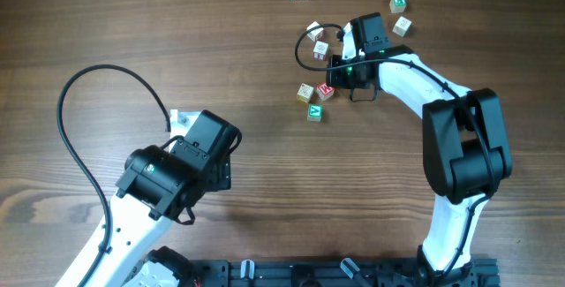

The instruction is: Form a circle

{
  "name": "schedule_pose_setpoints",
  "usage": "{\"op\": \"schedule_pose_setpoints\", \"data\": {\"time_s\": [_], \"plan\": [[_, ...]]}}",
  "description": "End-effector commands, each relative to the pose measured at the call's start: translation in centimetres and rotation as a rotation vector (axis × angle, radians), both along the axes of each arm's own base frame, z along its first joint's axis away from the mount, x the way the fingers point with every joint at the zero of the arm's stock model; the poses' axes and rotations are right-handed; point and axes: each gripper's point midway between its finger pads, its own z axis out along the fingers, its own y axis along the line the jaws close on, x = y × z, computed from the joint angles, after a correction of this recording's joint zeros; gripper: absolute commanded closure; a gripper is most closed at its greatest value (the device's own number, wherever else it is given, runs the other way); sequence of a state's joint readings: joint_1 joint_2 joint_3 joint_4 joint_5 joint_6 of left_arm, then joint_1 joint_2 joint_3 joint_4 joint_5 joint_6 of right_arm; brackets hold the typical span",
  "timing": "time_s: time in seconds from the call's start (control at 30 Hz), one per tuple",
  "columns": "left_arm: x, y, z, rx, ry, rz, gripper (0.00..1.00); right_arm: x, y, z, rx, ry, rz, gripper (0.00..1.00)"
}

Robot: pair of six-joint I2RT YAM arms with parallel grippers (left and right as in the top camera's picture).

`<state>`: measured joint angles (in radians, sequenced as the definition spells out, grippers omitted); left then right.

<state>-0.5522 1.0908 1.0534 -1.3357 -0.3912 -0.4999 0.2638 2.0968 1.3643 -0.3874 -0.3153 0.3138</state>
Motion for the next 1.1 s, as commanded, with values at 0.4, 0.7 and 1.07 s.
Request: {"op": "schedule_pose_setpoints", "data": {"time_s": [0.4,0.7,1.07], "plan": [[-0.1,0.0,0.0,-0.015,-0.004,0.016,0.00,-0.4,0.7,0.9,0.026,-0.018,0.077,0.95],[-0.1,0.0,0.0,-0.015,-0.003,0.016,0.00,0.0,-1.4,0.0,-0.054,0.025,-0.088,0.96],[-0.1,0.0,0.0,-0.015,-0.003,0.016,0.00,-1.7,-2.5,1.6,-0.093,0.073,-0.121,0.96]]}}
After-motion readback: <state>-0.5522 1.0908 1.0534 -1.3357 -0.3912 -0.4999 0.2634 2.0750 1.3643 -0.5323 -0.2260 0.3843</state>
